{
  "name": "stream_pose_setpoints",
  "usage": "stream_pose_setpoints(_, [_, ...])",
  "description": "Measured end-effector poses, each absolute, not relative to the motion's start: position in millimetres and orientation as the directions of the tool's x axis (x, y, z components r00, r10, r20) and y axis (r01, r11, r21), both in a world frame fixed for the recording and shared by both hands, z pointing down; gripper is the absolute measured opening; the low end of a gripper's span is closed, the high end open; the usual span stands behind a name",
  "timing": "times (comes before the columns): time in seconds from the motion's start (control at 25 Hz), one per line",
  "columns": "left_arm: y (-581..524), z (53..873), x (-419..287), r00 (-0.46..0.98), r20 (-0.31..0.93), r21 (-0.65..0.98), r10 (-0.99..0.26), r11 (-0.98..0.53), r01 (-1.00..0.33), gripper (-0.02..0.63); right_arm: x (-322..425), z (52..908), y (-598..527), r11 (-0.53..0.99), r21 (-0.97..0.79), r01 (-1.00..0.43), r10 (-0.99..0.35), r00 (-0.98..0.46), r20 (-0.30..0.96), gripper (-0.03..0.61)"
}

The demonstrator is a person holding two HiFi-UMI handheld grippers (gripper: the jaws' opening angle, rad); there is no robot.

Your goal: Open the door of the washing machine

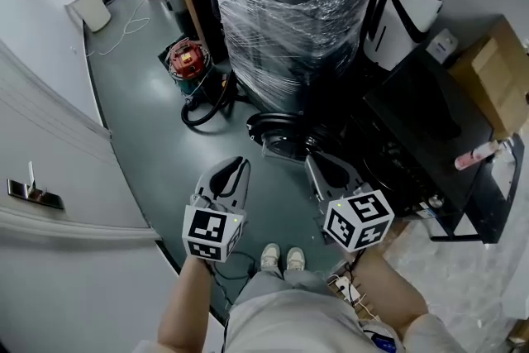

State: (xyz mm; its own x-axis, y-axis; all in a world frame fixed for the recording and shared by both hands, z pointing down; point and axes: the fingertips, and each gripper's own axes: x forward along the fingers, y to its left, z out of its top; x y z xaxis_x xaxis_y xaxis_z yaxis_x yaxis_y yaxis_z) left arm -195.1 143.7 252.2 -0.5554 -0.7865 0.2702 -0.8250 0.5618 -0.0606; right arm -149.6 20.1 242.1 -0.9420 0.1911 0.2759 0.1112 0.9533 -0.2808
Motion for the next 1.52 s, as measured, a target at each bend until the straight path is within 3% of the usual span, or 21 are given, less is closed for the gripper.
stream_pose_setpoints(0.2, [124.0, 221.6, -158.9, -0.486, 0.185, -0.03, -0.854, 0.49, -0.871, 0.048, -121.6, 209.8, 5.5, 0.963, -0.238, 0.128, 0.184, -0.955, 0.232, 0.049])
stream_pose_setpoints(0.64, [100.8, 173.6, -102.2, -0.406, 0.126, -0.167, -0.905, 0.384, -0.908, 0.048, -56.9, 143.1, -10.1, 0.98, -0.125, 0.155, 0.172, -0.976, 0.135, 0.046])
stream_pose_setpoints(1.12, [100.1, 122.4, -78.6, -0.452, -0.026, -0.117, -0.892, 0.452, -0.884, 0.048, -12.8, 102.4, -13.3, 0.992, 0.031, 0.12, 0.119, -0.993, 0.014, 0.028])
stream_pose_setpoints(1.52, [96.4, 120.8, -76.5, -0.439, -0.015, -0.116, -0.898, 0.438, -0.892, 0.048, -2.6, 83.4, -17.2, 0.983, 0.165, 0.075, 0.078, -0.997, -0.013, 0.028])
